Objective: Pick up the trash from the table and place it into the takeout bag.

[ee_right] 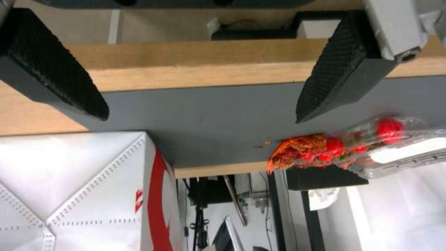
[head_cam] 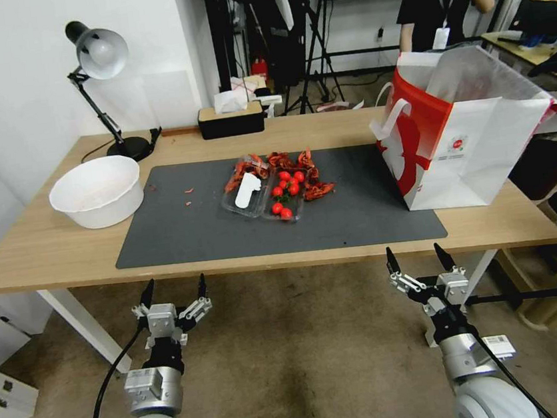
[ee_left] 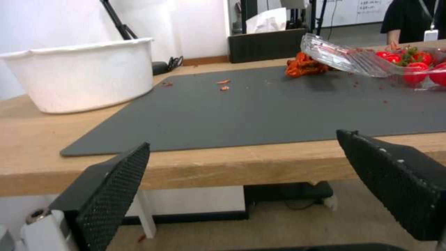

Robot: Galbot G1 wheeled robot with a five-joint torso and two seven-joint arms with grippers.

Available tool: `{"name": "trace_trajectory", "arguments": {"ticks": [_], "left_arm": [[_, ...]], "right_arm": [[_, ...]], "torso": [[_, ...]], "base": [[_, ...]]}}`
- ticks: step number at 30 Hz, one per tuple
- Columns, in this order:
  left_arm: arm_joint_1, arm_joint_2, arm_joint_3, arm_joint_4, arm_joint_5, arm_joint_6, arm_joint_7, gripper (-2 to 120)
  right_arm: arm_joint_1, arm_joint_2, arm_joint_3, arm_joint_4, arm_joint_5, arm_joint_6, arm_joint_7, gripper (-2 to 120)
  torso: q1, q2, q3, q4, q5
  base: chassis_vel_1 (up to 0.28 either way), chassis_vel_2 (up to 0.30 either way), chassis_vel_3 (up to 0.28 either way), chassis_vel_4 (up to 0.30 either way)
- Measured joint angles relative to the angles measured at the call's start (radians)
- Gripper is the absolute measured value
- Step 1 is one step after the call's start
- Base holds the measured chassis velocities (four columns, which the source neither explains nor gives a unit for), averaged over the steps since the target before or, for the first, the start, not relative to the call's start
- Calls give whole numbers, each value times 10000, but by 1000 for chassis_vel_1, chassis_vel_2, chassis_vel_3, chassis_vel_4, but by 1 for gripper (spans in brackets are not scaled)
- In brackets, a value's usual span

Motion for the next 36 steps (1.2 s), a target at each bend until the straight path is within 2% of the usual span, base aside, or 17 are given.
{"name": "trace_trajectory", "arguments": {"ticks": [3,11,36], "left_arm": [[296,-47,-190,98,-34,-328,84,100],[285,-273,-124,220,-73,-435,165,100],[381,-282,-5,299,-38,-524,-23,100]], "right_arm": [[3,-65,-88,222,337,-549,149,100],[-277,-39,-153,489,494,-1020,269,100],[-336,23,-190,418,421,-1000,252,100]], "torso": [[-1,0,0,-1,2],[0,0,0,-3,1],[0,-2,0,-2,2]], "base": [[0,0,0,0],[0,0,0,0],[0,0,0,0]]}}
